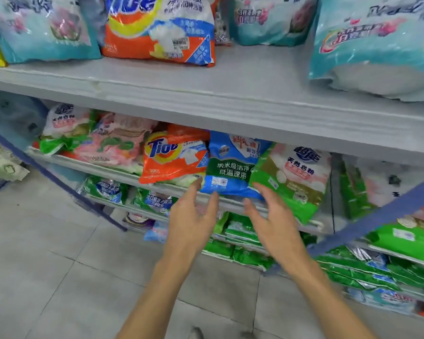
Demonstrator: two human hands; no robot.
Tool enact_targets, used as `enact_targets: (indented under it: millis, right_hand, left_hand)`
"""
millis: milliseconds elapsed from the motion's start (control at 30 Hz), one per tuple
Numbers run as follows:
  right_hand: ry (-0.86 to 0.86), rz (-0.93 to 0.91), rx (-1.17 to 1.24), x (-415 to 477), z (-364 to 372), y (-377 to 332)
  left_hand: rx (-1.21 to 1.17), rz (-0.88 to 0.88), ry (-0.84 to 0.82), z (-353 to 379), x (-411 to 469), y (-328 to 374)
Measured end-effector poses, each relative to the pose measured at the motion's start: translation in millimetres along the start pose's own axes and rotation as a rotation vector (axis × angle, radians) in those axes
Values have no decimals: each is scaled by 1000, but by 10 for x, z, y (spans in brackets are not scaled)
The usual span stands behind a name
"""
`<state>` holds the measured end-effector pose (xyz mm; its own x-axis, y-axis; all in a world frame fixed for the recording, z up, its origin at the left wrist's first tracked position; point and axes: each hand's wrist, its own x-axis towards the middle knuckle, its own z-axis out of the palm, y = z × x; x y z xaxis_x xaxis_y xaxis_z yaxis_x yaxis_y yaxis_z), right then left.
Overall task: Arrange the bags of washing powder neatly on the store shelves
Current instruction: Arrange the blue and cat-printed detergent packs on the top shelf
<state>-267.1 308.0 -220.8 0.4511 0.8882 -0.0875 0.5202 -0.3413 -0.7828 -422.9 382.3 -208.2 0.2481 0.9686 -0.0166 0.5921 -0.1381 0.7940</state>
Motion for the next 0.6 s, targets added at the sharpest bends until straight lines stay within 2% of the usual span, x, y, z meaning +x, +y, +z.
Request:
enact_targets:
  millis: [100,167,367,433,533,600]
  right_hand:
    - [48,8,25,261,307,66]
    - [90,-40,38,414,487,126]
    - [206,-161,-164,600,786,362]
    - [246,-159,-239,615,847,367]
    - [278,-112,-309,622,887,312]
    - [284,-69,-340,619,876,285]
  left_hand:
    - [-13,-10,-13,181,401,-286]
    - [-103,-20,-47,288,608,-435]
    - [-303,-103,-115,518,1021,-442]
    - [-254,-90,-130,576,1098,-394]
    - [-101,-93,-48,632,1137,-313]
    - [-170,-67,-99,628,1147,-324]
